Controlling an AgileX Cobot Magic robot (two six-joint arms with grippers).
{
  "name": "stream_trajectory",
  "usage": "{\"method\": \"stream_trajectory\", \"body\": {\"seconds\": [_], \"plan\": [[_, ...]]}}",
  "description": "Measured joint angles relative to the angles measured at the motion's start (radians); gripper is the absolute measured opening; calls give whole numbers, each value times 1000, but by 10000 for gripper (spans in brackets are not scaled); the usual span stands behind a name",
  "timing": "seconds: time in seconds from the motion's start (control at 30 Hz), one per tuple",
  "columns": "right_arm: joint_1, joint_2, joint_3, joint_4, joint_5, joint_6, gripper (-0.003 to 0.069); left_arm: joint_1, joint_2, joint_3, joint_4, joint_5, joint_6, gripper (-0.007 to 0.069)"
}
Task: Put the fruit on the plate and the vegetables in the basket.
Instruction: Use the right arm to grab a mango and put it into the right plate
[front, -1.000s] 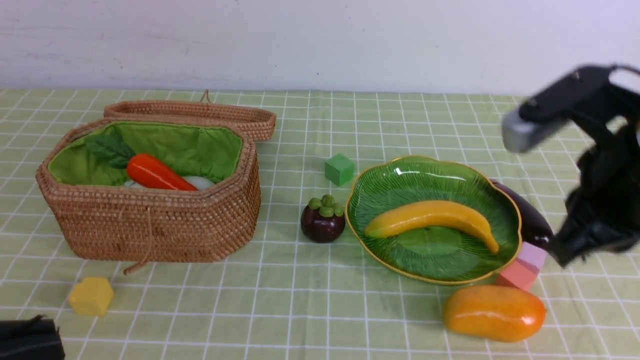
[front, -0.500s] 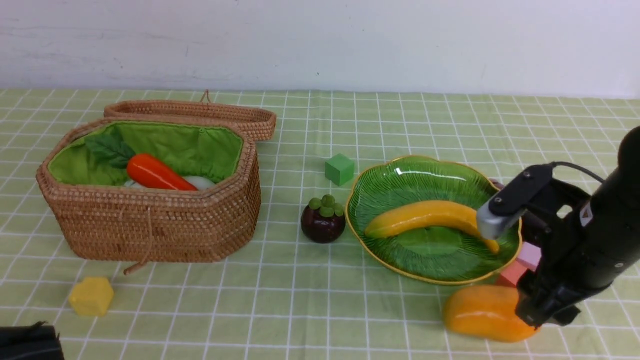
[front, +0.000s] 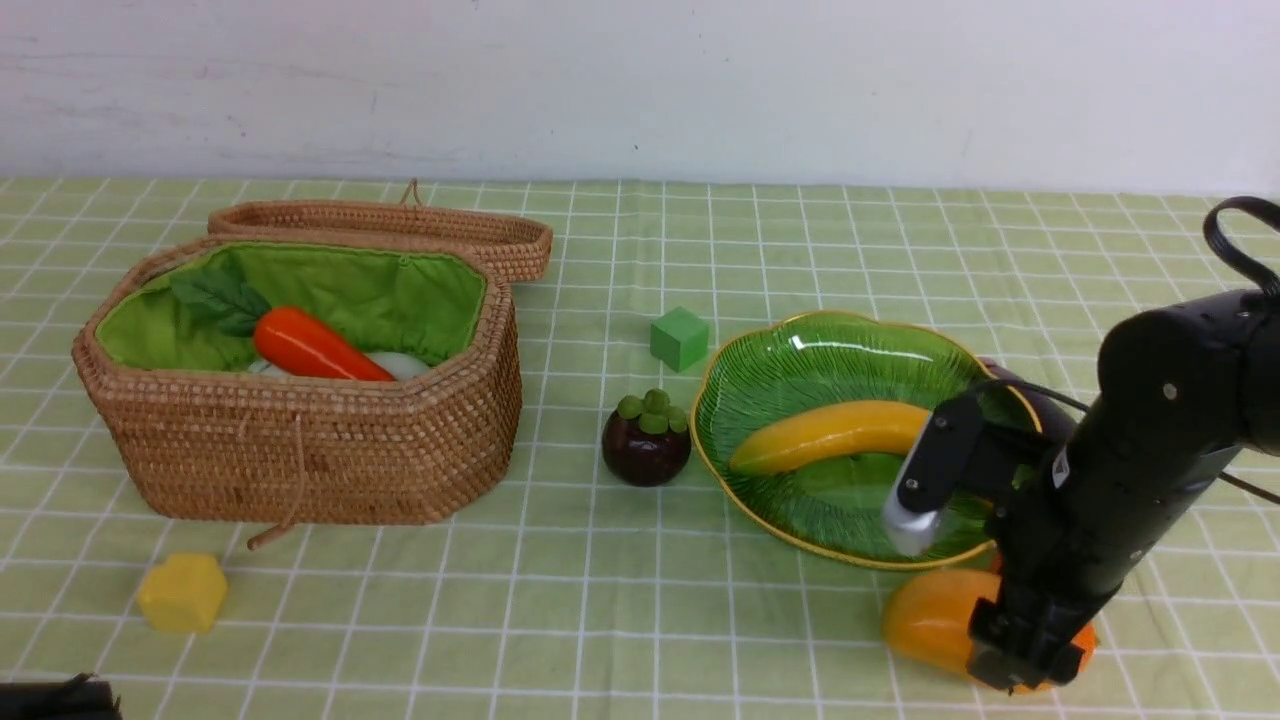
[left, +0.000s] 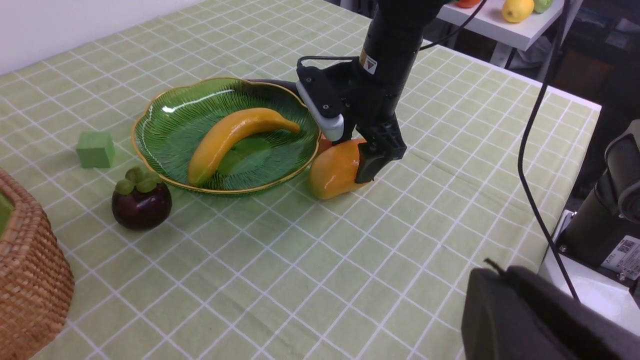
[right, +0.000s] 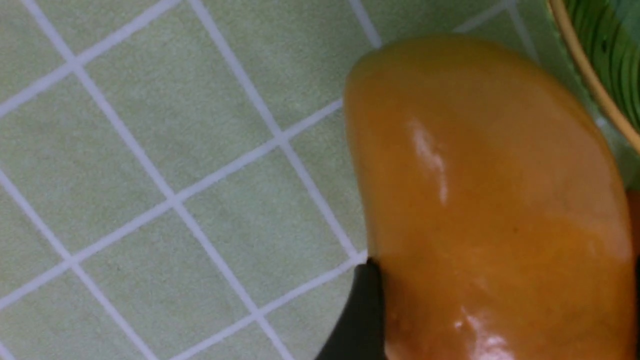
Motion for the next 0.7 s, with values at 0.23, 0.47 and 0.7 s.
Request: {"method": "stream_trajectory", "body": {"seconds": [0.23, 0.47, 0.7], "plan": [[0, 12, -4, 24, 0, -8, 615, 0, 0, 0, 0, 1, 0, -8], [-3, 57, -14, 74, 3, -10, 614, 0, 0, 0, 0, 2, 0, -8], [-3, 113, -14, 94, 37, -15, 570, 0, 0, 0, 0, 3, 0, -8]]}}
